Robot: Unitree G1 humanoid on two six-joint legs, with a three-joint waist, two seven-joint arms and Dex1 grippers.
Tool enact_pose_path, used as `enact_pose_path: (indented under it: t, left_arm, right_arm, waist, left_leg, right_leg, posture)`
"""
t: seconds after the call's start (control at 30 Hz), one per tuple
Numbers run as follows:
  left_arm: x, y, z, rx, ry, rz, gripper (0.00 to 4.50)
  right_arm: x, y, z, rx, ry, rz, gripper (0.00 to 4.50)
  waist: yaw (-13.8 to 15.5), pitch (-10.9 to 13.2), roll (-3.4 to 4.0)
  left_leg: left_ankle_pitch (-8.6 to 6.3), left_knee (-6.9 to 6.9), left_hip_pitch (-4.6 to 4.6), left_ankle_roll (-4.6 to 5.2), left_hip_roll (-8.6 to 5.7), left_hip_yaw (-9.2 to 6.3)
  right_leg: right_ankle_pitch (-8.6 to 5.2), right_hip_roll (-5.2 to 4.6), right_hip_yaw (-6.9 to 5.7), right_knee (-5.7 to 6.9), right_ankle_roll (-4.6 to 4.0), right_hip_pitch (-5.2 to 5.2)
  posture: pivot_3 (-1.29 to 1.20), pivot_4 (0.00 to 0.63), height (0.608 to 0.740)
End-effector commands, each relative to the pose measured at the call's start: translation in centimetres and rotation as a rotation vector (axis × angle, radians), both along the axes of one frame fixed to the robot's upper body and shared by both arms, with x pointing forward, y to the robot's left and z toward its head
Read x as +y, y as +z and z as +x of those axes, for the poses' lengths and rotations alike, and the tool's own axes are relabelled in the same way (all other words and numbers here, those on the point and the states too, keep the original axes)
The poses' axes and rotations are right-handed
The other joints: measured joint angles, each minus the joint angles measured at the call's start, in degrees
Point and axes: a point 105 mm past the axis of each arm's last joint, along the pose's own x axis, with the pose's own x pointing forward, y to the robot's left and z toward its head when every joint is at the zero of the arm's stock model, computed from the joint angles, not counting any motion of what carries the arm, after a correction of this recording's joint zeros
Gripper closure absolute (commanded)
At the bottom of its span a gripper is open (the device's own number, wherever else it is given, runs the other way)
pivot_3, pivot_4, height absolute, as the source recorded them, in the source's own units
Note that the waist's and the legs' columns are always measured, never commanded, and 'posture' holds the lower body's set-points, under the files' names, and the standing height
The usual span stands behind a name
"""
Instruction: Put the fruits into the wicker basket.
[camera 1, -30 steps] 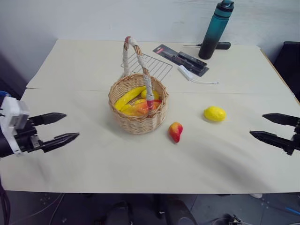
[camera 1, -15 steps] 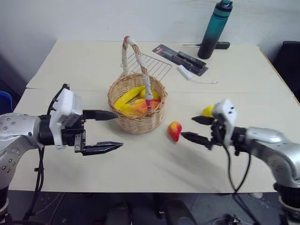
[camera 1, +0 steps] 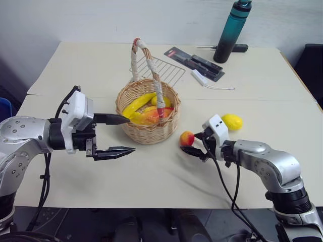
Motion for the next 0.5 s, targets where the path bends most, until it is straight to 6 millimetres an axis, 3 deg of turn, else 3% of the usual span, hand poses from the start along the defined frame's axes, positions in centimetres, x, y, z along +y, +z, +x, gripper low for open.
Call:
enact_pose_path:
  t: [0.03,0.23,0.4,0.5]
  left_arm:
    - [0.0,0.7,-0.2,-0.051,0.000,0.008,0.00]
    - [0.4,0.8,0.2,-0.066,0.028,0.010,0.00]
    - [0.7,1.4,0.2,-0.080,0.047,-0.012,0.00]
    - [0.2,2.2,-0.2,-0.083,0.041,-0.076,0.00]
  right_arm:
    - [0.1,0.7,1.1,-0.084,-0.022,-0.024,0.63]
    - [0.4,0.8,0.9,-0.131,0.025,-0.038,2.27]
    - [-0.1,3.6,0.3,-0.239,0.085,0.022,2.36]
    - [-1.6,7.6,2.1,-0.335,0.017,0.058,2.36]
  waist:
    - [0.04,0.00,0.00]
    - [0.04,0.00,0.00]
    - [0.08,0.00,0.00]
    - [-0.04,0.01,-0.01]
  left_leg:
    - [0.00,0.01,0.00,0.00,-0.01,0.00]
    - [0.00,0.02,0.00,0.00,-0.02,0.01]
    - [0.00,0.02,-0.02,0.00,-0.02,0.02]
    - [-0.01,0.04,-0.02,0.03,-0.02,0.03]
  right_leg:
    - [0.00,0.00,0.00,0.02,0.00,0.00]
    - [0.00,-0.01,0.01,0.05,0.00,-0.03]
    - [-0.01,-0.01,0.01,0.12,-0.01,-0.07]
    - [-0.01,-0.01,0.02,0.13,0.00,-0.07]
  posture:
    - [0.00,0.150,0.740]
    - [0.00,0.150,0.740]
    - [0.00,0.150,0.740]
    - [0.00,0.150,0.740]
